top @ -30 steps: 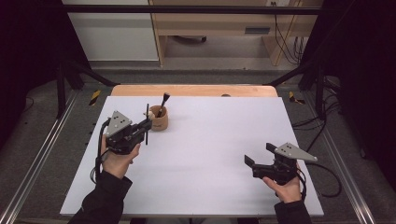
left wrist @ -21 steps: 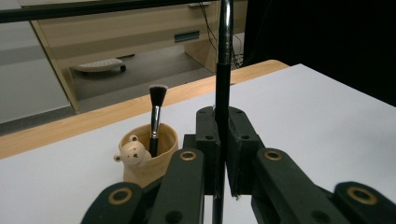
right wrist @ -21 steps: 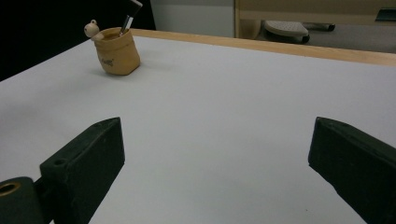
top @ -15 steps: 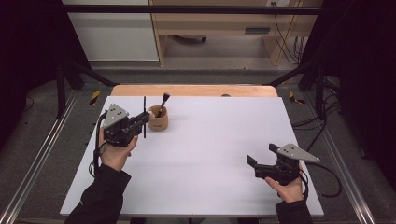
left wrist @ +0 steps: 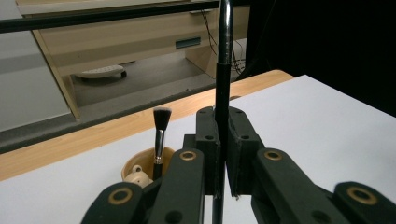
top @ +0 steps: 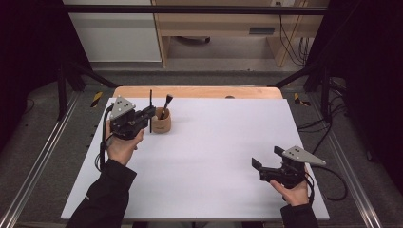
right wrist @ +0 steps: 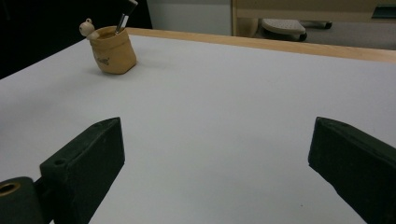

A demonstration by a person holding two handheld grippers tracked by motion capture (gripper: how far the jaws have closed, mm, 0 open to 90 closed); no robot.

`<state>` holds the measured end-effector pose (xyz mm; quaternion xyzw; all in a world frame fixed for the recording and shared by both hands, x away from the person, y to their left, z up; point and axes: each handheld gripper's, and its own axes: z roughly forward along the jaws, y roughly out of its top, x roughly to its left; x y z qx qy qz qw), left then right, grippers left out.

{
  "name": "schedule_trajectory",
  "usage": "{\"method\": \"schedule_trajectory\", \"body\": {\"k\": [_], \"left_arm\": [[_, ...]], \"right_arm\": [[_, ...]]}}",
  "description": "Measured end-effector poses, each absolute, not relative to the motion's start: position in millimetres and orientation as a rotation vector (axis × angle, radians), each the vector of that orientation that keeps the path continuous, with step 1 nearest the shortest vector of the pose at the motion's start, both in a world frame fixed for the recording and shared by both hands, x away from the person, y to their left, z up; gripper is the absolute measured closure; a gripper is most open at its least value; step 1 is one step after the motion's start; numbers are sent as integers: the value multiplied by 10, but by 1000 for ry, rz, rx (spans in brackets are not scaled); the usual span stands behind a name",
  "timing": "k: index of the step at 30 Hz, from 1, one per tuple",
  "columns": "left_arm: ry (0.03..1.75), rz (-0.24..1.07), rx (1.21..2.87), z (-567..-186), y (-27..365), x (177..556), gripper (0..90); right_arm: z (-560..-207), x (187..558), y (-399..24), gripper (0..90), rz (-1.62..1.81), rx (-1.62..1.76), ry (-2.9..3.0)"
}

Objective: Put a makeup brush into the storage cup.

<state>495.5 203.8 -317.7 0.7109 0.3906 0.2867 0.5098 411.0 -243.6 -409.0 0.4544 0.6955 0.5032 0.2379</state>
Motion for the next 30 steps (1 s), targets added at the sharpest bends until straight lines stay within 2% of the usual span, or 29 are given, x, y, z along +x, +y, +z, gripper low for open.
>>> {"method": "schedule_trajectory", "body": {"k": [30], "left_arm": [[1002, 693, 1709, -3279, 2033, 5520, 843]], "right_arm": [[-4093, 4112, -2445, 40, 1375, 1248, 1906]]}}
